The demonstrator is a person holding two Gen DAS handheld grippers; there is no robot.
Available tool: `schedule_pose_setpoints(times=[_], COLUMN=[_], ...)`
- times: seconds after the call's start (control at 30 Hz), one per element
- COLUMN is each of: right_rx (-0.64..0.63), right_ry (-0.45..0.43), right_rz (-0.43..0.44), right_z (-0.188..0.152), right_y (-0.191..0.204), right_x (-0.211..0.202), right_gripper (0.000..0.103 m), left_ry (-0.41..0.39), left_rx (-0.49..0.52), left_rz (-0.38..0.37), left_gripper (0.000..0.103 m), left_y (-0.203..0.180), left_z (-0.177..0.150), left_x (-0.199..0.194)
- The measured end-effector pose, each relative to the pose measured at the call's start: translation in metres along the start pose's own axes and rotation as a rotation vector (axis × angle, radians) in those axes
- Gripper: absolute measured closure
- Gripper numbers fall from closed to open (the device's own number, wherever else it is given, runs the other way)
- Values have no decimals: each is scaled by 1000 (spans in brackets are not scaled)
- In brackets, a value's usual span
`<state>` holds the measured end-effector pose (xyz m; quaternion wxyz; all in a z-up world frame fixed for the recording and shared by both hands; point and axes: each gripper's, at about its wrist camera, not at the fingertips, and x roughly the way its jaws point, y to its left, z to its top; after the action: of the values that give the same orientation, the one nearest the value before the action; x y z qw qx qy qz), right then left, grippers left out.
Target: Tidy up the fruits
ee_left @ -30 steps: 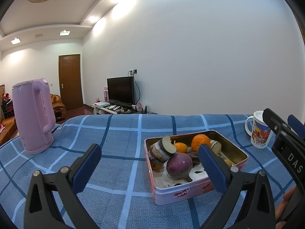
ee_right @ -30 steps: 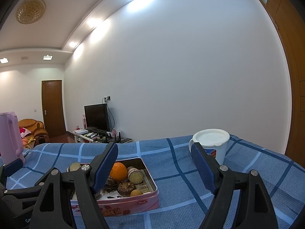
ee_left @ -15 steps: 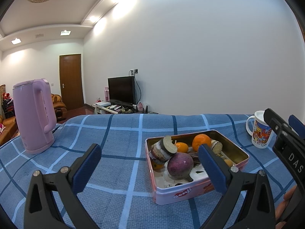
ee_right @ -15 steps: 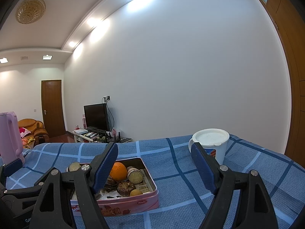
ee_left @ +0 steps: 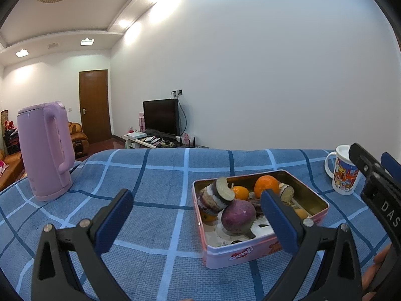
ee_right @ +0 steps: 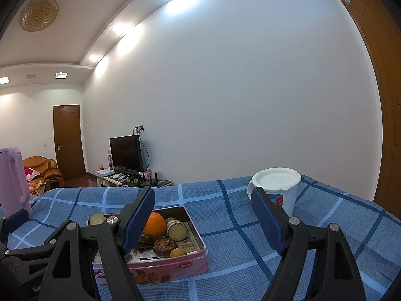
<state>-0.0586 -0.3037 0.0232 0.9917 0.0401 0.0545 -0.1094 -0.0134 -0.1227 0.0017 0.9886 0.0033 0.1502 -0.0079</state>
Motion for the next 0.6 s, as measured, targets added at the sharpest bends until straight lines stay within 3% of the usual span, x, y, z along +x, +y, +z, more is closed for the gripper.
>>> schedule_pose_setpoints(times=[0.6], right_rx=[9], right_ry=[21], right_rz=[-23], right_z=[-1], right_y=[-1], right_x=[2], right_gripper=[23], left_ry=[17], left_rx=[-8], left_rz=[-1], left_gripper=[0], left_y=[0], left_z=[0], left_x=[4])
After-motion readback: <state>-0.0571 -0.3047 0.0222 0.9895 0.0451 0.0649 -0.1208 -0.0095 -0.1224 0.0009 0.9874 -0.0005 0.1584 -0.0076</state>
